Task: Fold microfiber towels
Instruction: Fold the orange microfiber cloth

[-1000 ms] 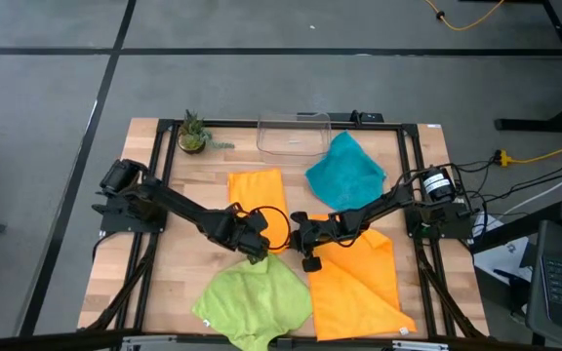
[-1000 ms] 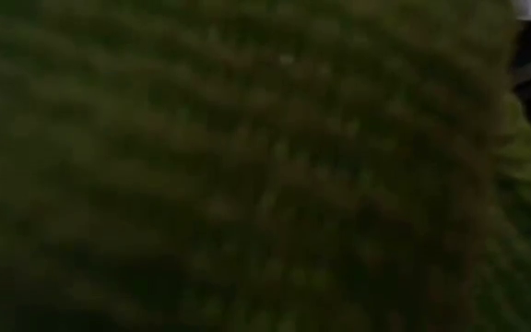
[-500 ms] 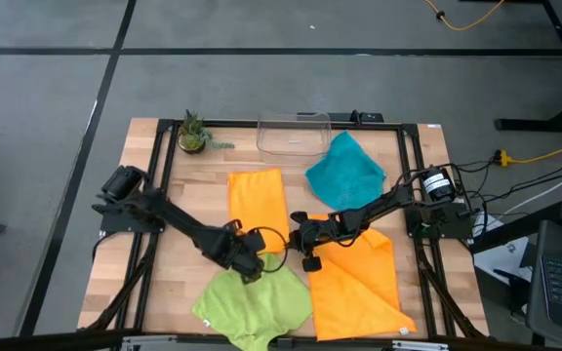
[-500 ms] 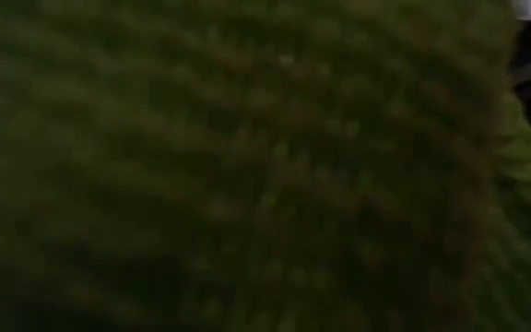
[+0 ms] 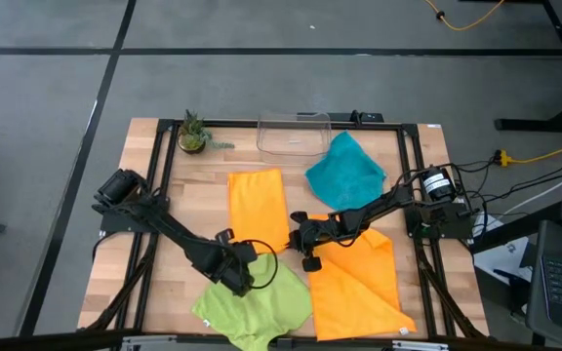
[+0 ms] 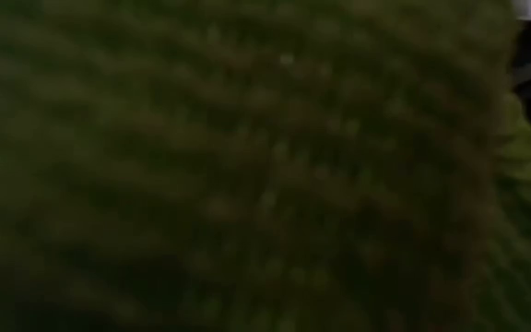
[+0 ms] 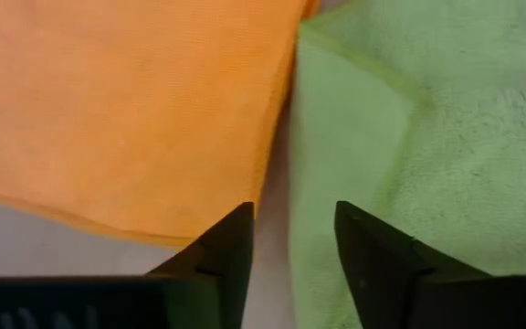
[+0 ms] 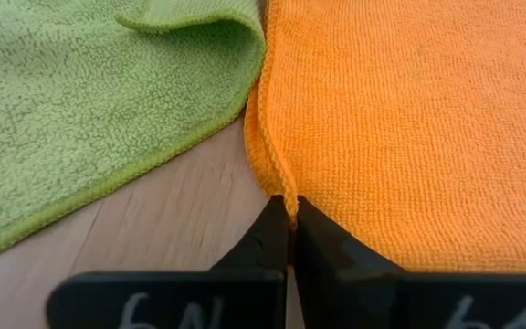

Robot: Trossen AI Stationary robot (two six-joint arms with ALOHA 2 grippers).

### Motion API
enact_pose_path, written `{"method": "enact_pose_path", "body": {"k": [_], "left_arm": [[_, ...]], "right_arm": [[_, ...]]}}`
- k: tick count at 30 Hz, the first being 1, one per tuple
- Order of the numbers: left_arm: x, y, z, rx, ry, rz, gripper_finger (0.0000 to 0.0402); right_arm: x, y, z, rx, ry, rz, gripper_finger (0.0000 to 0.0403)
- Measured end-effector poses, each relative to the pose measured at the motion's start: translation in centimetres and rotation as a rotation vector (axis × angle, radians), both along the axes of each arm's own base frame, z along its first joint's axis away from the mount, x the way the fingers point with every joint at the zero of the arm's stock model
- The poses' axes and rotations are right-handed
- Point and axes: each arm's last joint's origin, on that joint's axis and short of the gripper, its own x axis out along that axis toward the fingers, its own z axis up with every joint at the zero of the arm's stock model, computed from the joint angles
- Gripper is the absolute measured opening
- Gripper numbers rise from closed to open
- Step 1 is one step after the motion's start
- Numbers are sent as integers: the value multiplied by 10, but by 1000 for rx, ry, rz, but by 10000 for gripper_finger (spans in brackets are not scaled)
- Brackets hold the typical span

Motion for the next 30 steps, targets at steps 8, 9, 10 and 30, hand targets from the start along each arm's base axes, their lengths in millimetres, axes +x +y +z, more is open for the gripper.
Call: {"method": "enact_pose_path", "body": {"k": [8, 9, 10, 30], "left_arm": [[11, 5, -19, 44, 15, 24, 207], [10, 7, -21, 56, 28, 27, 207], [9, 8, -21, 65, 35, 31, 206], [14, 13, -23, 116, 18, 12, 202]], "right_arm": [[0, 0, 0, 14, 2, -12, 8], [0, 0, 0, 14, 2, -12, 8], [0, 0, 0, 14, 2, -12, 8], [0, 0, 0, -2, 0, 5, 8]]}}
